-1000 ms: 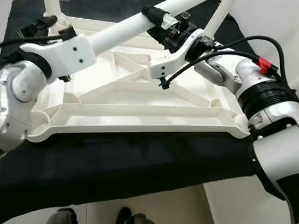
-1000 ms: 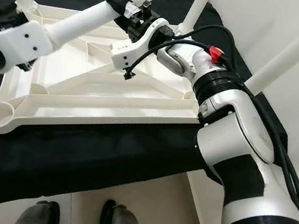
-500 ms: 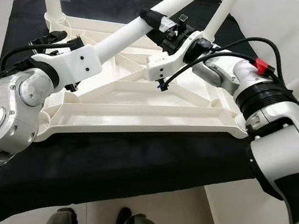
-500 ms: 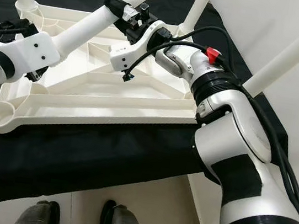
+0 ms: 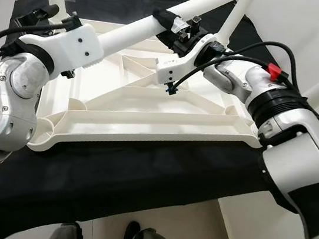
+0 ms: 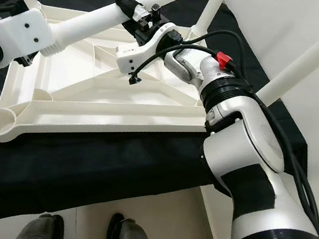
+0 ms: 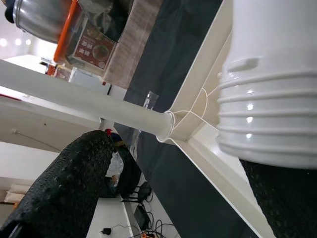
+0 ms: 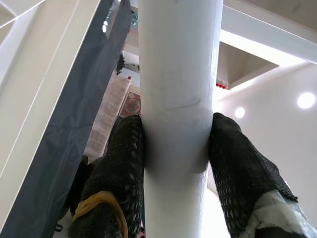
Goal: Building children table
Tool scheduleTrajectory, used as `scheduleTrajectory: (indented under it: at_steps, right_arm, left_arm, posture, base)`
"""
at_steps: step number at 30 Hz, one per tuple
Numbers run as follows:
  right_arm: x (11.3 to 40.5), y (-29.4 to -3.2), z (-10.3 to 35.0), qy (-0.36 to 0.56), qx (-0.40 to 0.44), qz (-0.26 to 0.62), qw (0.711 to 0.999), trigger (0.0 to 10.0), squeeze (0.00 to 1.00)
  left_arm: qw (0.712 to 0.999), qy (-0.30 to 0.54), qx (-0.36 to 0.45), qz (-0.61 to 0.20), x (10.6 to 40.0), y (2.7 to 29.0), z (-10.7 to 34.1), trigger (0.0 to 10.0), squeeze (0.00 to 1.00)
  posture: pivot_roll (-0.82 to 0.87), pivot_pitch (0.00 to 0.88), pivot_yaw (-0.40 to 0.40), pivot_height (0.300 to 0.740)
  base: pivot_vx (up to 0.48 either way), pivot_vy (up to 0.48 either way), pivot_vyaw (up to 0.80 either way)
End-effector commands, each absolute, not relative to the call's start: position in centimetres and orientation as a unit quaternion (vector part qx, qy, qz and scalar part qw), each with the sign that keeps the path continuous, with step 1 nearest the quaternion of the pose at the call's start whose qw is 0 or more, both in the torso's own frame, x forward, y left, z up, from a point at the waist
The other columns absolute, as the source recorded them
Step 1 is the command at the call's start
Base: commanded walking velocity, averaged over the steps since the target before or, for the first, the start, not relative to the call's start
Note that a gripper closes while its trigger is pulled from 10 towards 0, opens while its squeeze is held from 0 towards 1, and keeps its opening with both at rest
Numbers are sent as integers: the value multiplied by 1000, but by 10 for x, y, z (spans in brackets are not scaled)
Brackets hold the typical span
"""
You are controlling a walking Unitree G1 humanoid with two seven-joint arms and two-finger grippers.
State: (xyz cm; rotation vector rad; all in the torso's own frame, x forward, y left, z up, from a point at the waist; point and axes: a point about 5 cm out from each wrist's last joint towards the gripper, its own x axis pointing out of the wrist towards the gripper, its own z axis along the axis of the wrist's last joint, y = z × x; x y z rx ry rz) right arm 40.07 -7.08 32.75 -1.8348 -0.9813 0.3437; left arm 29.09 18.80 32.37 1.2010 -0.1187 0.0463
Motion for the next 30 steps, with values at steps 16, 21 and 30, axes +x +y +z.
scheduleTrajectory:
  at_steps: [16, 21, 30]
  right_arm:
    - [411, -87, 317, -330, -790, 128, 501, 0, 0]
    - [410, -83, 322, -340, -779, 126, 511, 0, 0]
    - [406, -76, 331, -361, -765, 133, 517, 0, 0]
  left_arm:
    - [830, -37, 556, -30, 284, 173, 313, 10000, 0]
    - [836, -23, 547, -30, 286, 173, 303, 10000, 0]
    - [837, -13, 546, -29, 288, 174, 295, 10000, 0]
  posture:
    - [46, 139, -161, 740]
    - [42, 133, -158, 740]
    - [40, 132, -156, 740]
  base:
    - [0, 0, 0]
    - [0, 0, 0]
    - [0, 0, 0]
